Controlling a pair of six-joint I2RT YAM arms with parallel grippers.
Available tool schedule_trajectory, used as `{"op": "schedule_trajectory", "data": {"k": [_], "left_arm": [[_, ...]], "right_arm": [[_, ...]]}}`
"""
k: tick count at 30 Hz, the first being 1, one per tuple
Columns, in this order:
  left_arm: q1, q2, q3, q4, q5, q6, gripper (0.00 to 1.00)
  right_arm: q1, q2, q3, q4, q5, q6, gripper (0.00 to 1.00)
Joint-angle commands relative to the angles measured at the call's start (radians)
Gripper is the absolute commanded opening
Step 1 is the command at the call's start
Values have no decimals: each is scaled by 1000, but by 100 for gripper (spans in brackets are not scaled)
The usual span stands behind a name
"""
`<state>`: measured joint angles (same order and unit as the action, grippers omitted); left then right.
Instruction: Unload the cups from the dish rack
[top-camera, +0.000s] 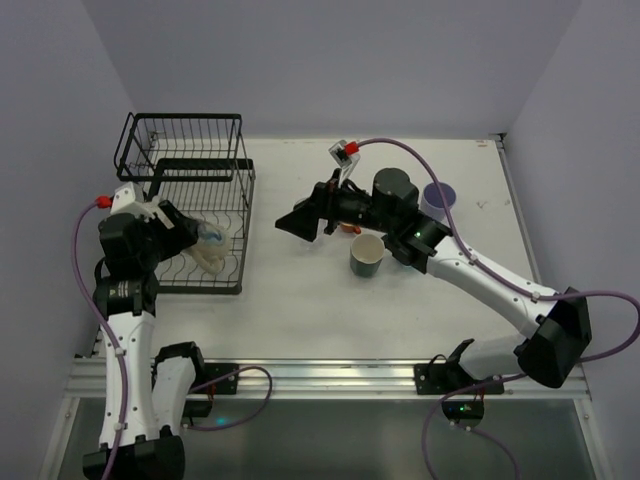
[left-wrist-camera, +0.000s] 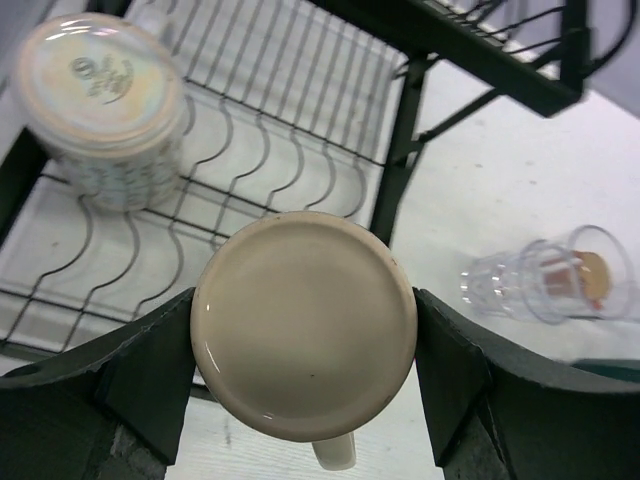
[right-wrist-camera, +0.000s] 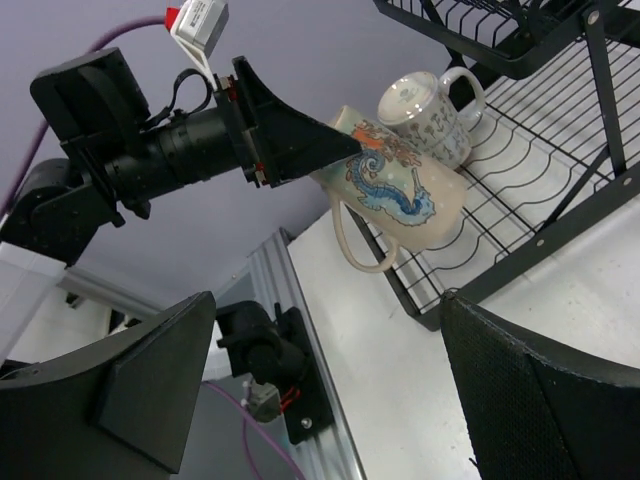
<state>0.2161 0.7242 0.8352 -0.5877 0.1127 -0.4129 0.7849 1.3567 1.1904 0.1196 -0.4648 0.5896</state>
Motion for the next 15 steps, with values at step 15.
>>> {"op": "schedule_trajectory", "data": {"k": [15], "left_arm": [[-197, 30, 65, 569, 571, -316, 0]], "right_arm": [[4, -62, -282, 331, 115, 263, 95]]}}
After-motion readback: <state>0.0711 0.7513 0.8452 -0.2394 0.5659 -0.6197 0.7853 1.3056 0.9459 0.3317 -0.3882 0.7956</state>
